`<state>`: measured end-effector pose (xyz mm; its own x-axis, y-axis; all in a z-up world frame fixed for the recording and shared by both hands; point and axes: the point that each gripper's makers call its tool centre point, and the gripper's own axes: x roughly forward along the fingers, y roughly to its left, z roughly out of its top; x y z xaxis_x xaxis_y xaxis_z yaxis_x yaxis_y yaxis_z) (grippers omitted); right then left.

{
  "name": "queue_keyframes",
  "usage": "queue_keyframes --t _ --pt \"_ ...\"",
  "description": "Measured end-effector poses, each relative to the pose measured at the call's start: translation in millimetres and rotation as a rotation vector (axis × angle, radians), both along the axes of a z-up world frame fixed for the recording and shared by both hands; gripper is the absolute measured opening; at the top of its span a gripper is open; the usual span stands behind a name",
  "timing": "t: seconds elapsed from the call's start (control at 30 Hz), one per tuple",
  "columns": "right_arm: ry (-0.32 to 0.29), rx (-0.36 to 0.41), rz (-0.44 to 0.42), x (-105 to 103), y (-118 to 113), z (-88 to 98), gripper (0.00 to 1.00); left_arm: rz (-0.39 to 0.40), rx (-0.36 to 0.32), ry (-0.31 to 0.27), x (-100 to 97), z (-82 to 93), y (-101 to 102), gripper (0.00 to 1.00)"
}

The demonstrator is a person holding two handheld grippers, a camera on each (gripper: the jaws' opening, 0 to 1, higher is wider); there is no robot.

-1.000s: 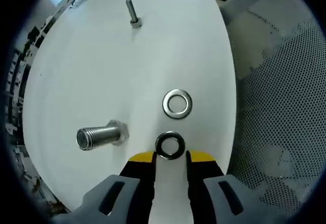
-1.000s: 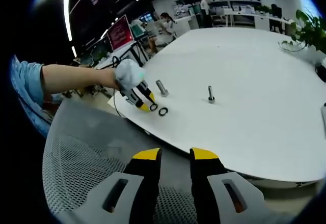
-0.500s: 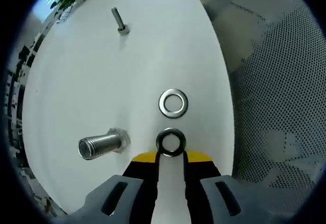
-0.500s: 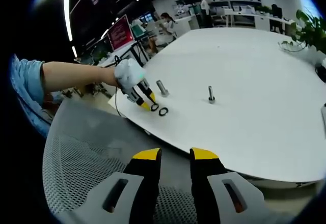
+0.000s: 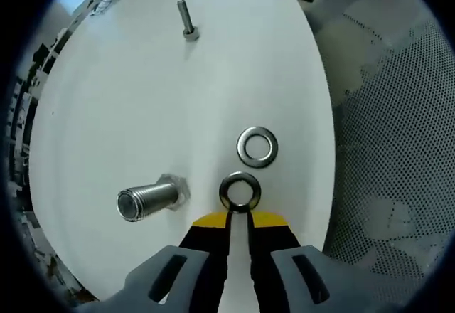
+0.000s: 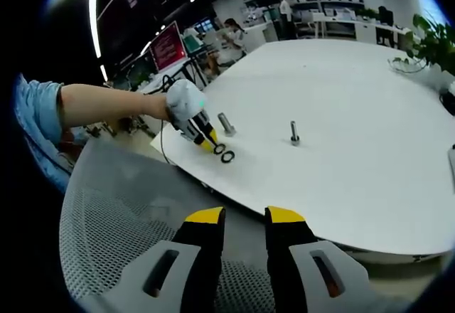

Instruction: Place the washer onto the threaded stud by aligning its center hole with the stud, sliding it down to the base, and recovering from edge contact or off-axis alignment until the washer reaches the visible bottom stop.

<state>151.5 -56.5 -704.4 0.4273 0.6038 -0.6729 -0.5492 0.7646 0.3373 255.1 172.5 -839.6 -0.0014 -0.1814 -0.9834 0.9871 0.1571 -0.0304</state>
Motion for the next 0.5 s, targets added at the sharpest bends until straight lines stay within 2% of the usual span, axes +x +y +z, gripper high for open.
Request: queue_keyframes --t 0.07,0.1,0.2,0.27,0.43,0.5 --pt "0.0 -0.002 0.0 0 0 -0.2 0.25 0.014 -0.03 0.014 -0.6 0.4 -4 0.13" --pt "0.0 -0.001 0.0 0 0 -0.2 0.25 0.004 -0.032 0.008 -1.0 0.7 -5 0.17" --pt "-0.001 -0.001 0.0 0 0 -0.1 0.25 -0.045 -0.043 -0.037 0.6 0.3 -13 0.2" --pt "-0.001 -0.002 -0.001 0 0 -0.1 0.25 -0.046 -0.048 -0.032 -2.6 -0.3 -18 0.23" --pt "0.001 -0.001 -0.001 0 0 -0.2 0.25 -0.052 -0.05 -0.041 0.9 -0.5 -22 0.23" --pt "0.003 -0.001 0.0 0 0 -0.4 0.25 -0.088 -0.045 -0.044 0.4 -0.8 -22 0.23"
